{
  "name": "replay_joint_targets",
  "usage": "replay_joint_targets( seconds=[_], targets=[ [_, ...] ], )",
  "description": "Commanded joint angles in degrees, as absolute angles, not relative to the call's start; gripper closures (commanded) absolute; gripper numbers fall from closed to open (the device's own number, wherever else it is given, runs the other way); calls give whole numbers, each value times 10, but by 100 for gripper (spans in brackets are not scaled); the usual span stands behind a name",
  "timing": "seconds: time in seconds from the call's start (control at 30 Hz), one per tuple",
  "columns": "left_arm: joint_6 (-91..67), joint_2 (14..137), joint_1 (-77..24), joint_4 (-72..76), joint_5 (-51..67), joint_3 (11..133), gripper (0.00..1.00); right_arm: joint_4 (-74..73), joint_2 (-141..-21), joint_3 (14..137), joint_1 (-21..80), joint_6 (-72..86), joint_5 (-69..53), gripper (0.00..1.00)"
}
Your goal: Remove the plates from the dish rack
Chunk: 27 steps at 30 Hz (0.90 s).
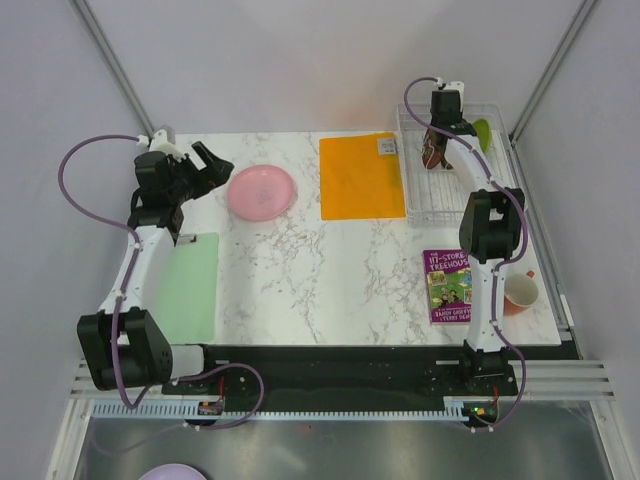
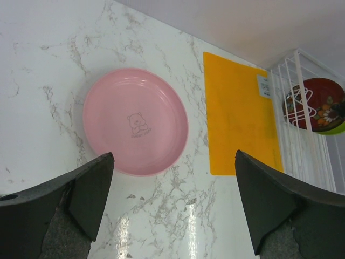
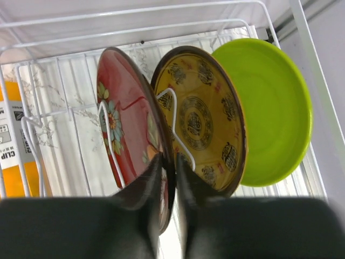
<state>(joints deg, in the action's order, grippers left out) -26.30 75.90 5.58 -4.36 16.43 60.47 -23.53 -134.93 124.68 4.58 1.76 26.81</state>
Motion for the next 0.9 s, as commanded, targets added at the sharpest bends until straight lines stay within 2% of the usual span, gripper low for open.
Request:
replay_joint_targets(
  seconds=[0.0,0.1,0.3,0.57,0.87],
  targets=[
    [-244,716,53,-38,191,610,1,-216,-1364,1272,42,11,245,91],
    [-242,713,54,-40,188,610,1,-214,-1362,1274,43,12,233,100],
    [-244,715,51,-40,187,601,2,-192,-1316,1255,53,4,295,100],
    [-236,710,46,-41,178,596,2,-111,-1264,1254,110,-174,532,100],
    [-234,716,44,-51,181,594,1,-36,-1161,1172,131,-204,571,100]
  ],
)
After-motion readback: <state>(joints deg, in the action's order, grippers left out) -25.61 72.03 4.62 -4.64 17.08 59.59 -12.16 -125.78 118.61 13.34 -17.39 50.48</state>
